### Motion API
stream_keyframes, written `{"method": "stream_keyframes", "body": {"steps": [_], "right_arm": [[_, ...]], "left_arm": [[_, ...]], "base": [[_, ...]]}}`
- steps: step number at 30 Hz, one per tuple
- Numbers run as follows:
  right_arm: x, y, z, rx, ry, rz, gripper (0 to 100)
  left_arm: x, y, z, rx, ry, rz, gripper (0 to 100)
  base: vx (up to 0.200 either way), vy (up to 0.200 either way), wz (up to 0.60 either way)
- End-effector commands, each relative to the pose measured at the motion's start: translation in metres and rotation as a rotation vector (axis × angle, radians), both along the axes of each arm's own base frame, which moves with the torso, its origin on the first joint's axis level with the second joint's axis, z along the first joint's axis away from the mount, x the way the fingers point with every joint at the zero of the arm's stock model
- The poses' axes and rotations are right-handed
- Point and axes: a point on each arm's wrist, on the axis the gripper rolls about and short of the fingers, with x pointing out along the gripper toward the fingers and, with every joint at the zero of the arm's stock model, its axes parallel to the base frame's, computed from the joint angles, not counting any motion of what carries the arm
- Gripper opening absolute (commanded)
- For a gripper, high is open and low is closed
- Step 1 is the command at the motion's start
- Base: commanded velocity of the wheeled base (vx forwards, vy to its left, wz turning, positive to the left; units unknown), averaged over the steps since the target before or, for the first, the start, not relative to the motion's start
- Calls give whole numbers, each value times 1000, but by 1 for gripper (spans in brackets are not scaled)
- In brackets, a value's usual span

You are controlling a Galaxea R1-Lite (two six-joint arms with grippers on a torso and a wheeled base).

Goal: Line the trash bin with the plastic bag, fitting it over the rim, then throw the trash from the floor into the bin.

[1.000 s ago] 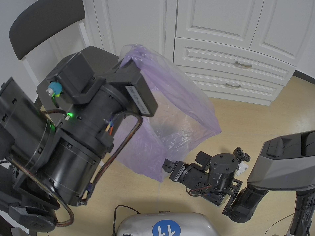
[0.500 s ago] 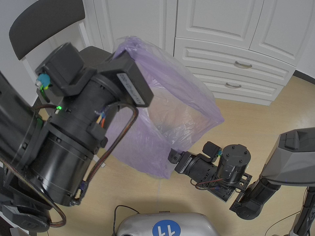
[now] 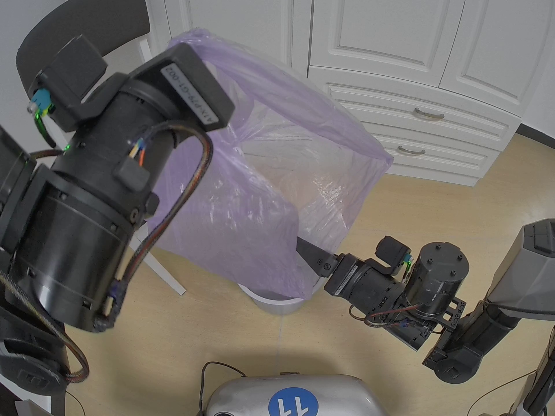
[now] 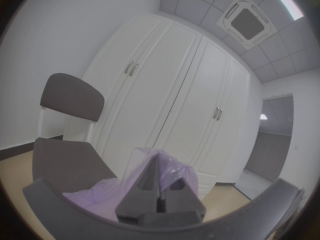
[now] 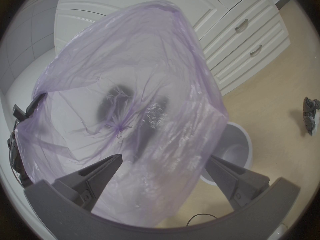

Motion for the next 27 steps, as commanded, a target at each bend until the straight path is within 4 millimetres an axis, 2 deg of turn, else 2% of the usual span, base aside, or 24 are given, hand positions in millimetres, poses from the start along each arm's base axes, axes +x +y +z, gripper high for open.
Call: {"method": "stream_keyframes", "body": {"steps": [1, 5, 10, 15, 20, 27], "right_arm": [[5, 6, -13, -1, 27, 3, 100], [13, 13, -21, 13, 44, -5, 100], [17, 15, -19, 42, 47, -7, 100], [24, 25, -7, 99, 6, 3, 100], [22, 36, -23, 74, 39, 24, 100], [22, 36, -30, 63, 61, 24, 100]], "left_arm": [[-2, 1, 9, -36, -13, 4, 0], [-4, -2, 9, -38, -8, -4, 0], [-9, -6, 7, -33, -3, -27, 0], [-15, -9, 8, -39, -3, -51, 0], [-13, -12, 8, -45, 6, -38, 0], [-12, -11, 10, -51, 2, -35, 0]], "base": [[0, 0, 0], [0, 0, 0], [0, 0, 0], [0, 0, 0], [0, 0, 0], [0, 0, 0]]}}
